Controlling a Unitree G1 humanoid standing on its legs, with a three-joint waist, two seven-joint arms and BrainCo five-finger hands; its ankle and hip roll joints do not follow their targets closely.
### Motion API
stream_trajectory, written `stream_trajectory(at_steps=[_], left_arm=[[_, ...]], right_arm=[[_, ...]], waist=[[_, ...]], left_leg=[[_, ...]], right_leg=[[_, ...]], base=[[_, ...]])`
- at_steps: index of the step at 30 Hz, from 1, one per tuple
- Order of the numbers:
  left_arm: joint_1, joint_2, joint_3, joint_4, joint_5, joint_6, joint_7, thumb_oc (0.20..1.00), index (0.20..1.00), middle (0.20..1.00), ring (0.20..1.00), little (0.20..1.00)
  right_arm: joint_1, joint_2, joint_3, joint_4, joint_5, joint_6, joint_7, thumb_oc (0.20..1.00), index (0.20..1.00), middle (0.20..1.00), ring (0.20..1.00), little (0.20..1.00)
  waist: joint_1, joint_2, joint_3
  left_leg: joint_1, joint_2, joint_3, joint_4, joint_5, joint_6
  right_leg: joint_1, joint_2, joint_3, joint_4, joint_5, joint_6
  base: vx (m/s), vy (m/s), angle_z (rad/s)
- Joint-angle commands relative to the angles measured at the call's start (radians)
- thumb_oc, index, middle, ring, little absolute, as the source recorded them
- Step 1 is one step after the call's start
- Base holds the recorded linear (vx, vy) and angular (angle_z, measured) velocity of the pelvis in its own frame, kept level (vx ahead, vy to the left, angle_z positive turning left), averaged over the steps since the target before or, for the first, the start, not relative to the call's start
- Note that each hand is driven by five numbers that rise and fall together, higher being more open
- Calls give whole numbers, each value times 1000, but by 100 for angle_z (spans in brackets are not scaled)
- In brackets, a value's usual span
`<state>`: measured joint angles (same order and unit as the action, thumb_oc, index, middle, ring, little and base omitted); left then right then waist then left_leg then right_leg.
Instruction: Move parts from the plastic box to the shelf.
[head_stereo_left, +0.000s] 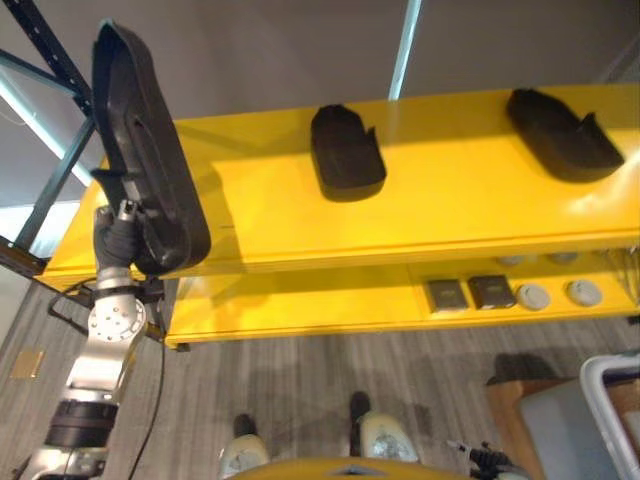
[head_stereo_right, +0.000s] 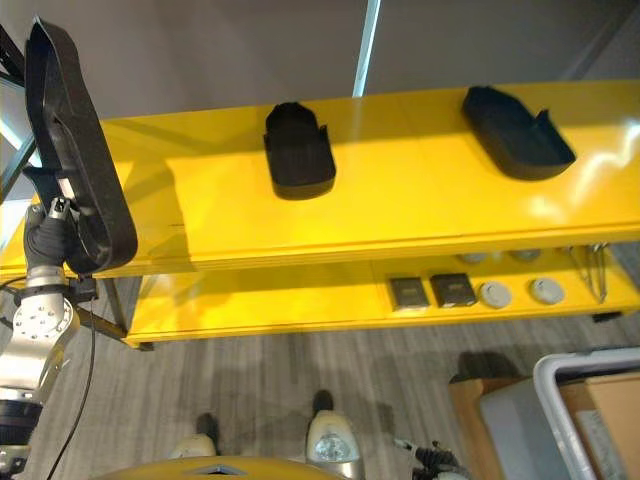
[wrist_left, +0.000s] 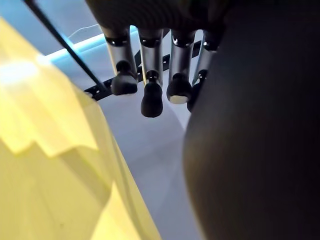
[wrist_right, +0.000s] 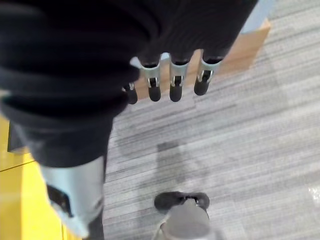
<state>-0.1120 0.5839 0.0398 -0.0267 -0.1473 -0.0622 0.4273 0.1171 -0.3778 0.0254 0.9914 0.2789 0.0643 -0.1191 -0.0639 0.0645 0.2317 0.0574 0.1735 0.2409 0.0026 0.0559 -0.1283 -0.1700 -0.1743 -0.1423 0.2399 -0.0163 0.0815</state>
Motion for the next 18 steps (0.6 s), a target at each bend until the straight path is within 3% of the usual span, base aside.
stream_trajectory(at_steps=[1,3,6,7,10,11,12,17,18], left_arm=[[14,74,74,-63,38,-42,-4,200,200,200,200,200],[29,90,89,-63,37,-33,-15,200,200,200,200,200],[3,111,81,-49,62,-2,-32,200,200,200,200,200],[-26,124,68,-41,91,35,-50,200,200,200,200,200],[-65,137,48,-20,99,51,-41,200,200,200,200,200],[-155,181,3,51,78,145,-44,200,200,200,200,200],[-189,199,-15,90,78,185,-42,200,200,200,200,200],[-339,267,-84,312,2,266,-21,200,200,200,200,200],[-376,277,-99,380,-8,306,-36,200,200,200,200,200]], right_arm=[[50,40,21,-28,-30,-17,-5,1000,1000,1000,1000,1000],[54,54,37,-42,-60,-26,0,1000,1000,1000,1000,1000],[50,50,54,-53,-74,-22,5,1000,1000,1000,1000,1000],[46,42,61,-66,-80,-8,3,1000,1000,1000,1000,1000],[42,31,68,-74,-79,3,-2,1000,1000,1000,1000,1000],[44,-1,73,-95,-68,31,-4,1000,1000,1000,1000,1000],[45,-15,68,-98,-69,39,5,1000,1000,1000,1000,1000],[57,-47,62,-97,-89,54,35,1000,1000,1000,1000,1000],[62,-58,60,-99,-95,58,45,1000,1000,1000,1000,1000]], waist=[[12,-25,-31],[17,-28,-36],[13,-34,-46],[10,-37,-51],[5,-36,-53],[-18,-28,-55],[-29,-25,-54],[-72,-17,-49],[-84,-15,-45]], left_leg=[[-42,23,24,55,-40,30],[-22,15,56,34,-47,38],[-21,11,65,27,-50,45],[-29,12,67,29,-47,45],[-39,16,68,31,-42,41],[-55,30,80,39,-31,33],[-58,35,86,44,-30,31],[-64,48,108,56,-27,26],[-60,50,114,58,-29,25]], right_leg=[[92,-83,-67,-35,9,109],[95,-101,-90,-55,29,122],[110,-98,-89,-95,44,123],[111,-95,-87,-112,52,123],[109,-92,-86,-121,55,123],[104,-85,-72,-126,53,121],[99,-84,-67,-123,50,120],[85,-79,-39,-114,44,119],[87,-79,-35,-113,41,120]], base=[[48,76,-51],[51,37,-60],[33,-21,-28],[4,-25,3],[-1,-3,-8],[17,29,-3],[21,31,0],[29,17,-9],[38,20,-14]])
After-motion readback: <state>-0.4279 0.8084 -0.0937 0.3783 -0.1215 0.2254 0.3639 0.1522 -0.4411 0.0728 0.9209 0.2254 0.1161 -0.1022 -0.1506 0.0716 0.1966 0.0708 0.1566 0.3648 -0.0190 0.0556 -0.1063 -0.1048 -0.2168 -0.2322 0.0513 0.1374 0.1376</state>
